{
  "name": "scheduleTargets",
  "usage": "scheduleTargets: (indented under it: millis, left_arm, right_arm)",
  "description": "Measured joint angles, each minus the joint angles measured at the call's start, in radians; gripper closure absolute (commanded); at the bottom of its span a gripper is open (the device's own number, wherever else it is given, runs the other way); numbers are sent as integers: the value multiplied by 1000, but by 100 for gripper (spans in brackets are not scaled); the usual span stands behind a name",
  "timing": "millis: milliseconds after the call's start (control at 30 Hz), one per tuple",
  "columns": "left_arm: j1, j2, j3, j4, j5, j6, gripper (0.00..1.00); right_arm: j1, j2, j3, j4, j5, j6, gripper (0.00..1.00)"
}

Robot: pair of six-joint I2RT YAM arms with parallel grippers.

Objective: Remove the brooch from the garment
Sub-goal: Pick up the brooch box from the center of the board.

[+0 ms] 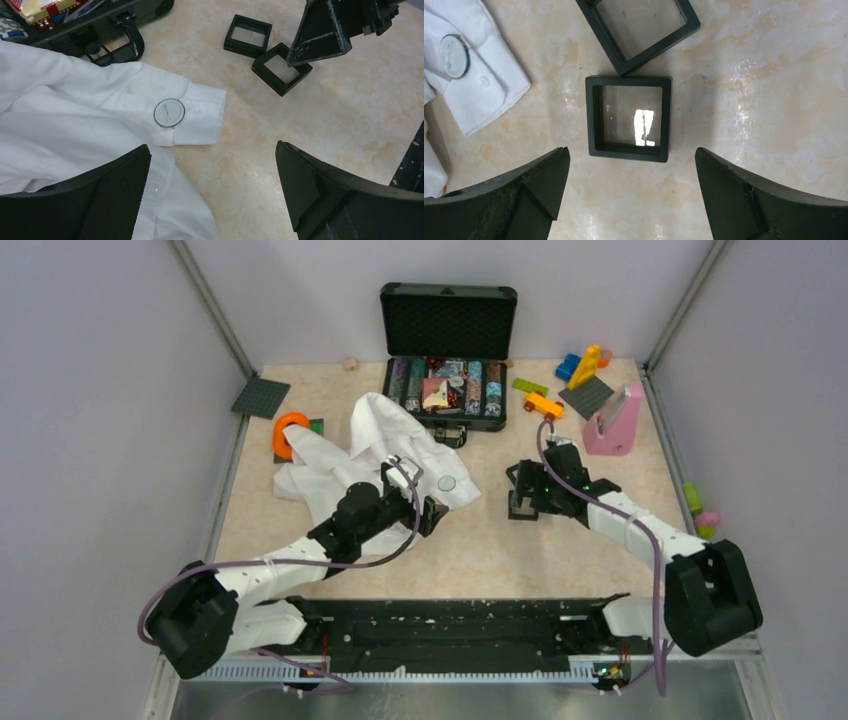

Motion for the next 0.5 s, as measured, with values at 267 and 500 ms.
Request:
scheduleTargets:
  millis: [267,500]
  left_arm:
    - [0,-29,-16,19,-24,7,1]
    - [0,-30,-16,23,-19,7,1]
  right_arm:
    - [-8,146,39,24,-6,-19,1]
    - [-33,160,42,71,-81,-23,1]
